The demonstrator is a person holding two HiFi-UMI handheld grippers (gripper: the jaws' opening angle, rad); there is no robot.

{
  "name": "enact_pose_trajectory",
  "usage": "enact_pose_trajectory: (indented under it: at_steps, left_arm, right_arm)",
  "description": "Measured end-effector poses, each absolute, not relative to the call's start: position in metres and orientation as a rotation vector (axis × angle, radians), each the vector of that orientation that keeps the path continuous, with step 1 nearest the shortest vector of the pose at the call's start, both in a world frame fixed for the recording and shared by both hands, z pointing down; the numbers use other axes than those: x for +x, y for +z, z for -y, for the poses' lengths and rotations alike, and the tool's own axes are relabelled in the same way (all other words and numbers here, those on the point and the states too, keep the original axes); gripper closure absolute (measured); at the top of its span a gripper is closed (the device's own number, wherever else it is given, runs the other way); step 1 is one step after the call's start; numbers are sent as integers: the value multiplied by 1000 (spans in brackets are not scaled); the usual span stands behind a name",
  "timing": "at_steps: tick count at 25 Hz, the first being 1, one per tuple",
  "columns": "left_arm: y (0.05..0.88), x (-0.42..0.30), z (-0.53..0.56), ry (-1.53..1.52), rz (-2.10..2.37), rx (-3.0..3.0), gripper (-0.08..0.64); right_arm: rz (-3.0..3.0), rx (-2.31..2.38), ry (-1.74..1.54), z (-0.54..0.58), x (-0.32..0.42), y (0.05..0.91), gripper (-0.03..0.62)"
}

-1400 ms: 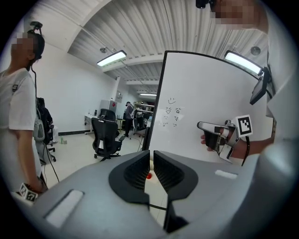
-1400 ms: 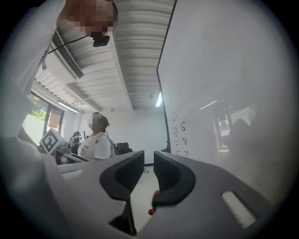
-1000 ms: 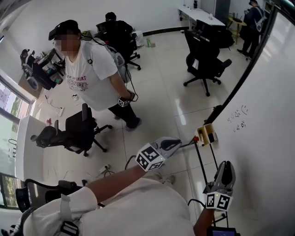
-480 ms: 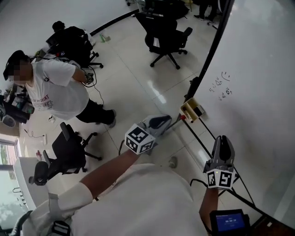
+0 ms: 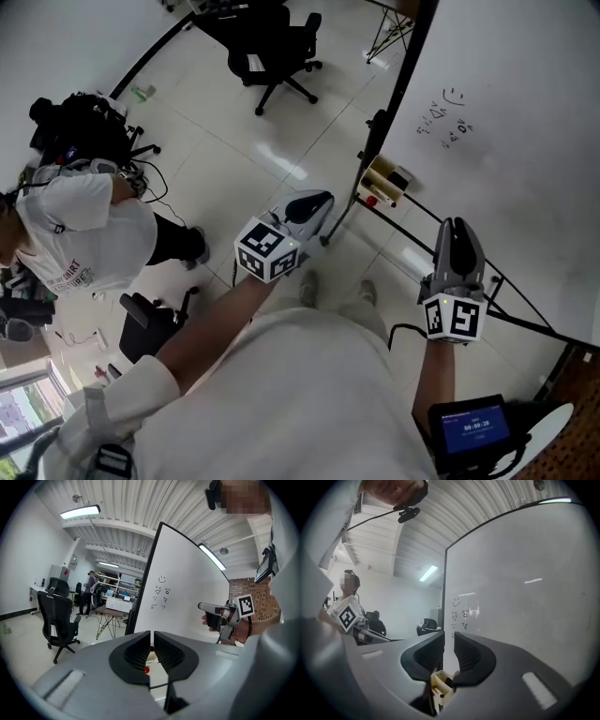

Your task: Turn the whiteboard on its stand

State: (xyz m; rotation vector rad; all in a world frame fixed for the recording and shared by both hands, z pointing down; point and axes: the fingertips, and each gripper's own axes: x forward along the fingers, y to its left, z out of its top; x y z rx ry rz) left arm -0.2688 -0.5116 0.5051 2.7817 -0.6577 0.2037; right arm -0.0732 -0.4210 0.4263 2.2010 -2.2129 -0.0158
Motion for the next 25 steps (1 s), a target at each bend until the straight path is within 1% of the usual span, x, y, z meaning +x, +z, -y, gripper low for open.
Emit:
enact_pose_trajectory:
  at_steps: [6, 14, 25]
  left_arm:
    - [509, -277, 526, 189, 528, 2826, 517]
    - [512, -287, 528, 207, 390, 2863, 520]
    - [522, -258, 500, 283, 224, 2893, 520]
  right_arm:
    - [2094, 2284, -30, 410, -94, 432, 522]
    - [1924, 2384, 16, 375, -103, 447, 522]
    - [1822, 2474, 86, 322, -112, 464, 523]
